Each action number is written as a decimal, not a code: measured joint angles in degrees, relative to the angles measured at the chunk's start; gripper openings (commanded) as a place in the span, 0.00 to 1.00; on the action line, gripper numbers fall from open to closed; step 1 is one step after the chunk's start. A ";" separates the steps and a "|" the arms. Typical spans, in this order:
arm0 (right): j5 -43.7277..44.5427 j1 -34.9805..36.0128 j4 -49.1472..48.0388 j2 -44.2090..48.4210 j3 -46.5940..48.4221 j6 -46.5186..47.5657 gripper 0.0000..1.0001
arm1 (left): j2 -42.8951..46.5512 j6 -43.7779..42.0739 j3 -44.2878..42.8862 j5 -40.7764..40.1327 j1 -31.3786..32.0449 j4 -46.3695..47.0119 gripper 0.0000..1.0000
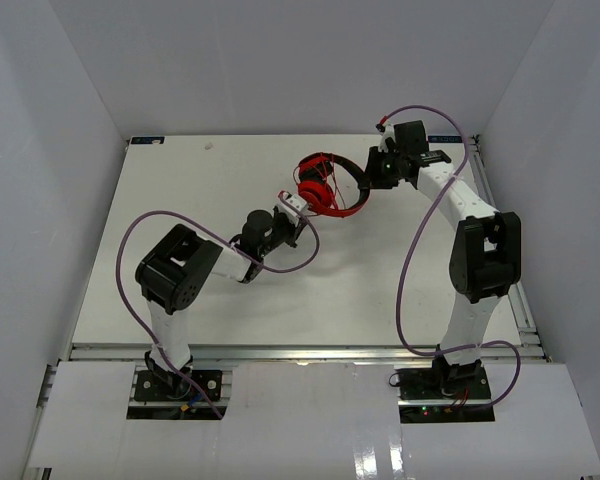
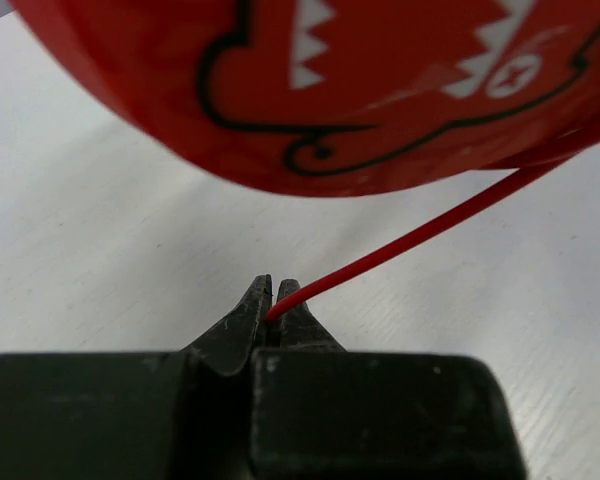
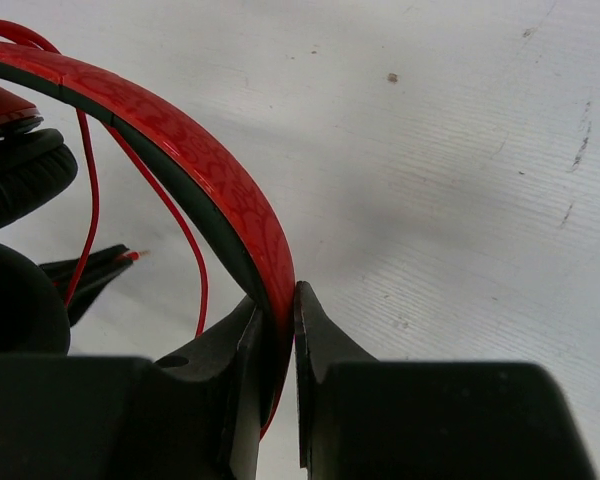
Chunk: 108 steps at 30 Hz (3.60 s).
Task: Wrap the headphones
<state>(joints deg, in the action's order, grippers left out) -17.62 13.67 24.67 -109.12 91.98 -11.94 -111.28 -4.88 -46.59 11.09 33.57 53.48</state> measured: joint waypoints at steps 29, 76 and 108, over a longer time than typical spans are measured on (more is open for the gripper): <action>-0.99 -0.08 0.55 -10.25 -1.52 5.00 0.08 | -3.46 -16.65 -8.68 1.09 -1.47 -20.52 0.87; 6.02 6.01 -2.61 -4.75 -7.48 10.23 0.08 | 47.00 17.87 -6.70 -1.76 -3.11 -76.87 0.98; 17.09 12.07 -15.80 -1.28 -18.74 13.90 0.74 | 64.45 35.38 5.88 -4.22 -3.46 -80.24 0.98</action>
<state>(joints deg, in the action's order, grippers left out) -0.53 25.74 8.86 -110.40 73.24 1.97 -46.84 30.50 -40.71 6.87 30.11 -26.76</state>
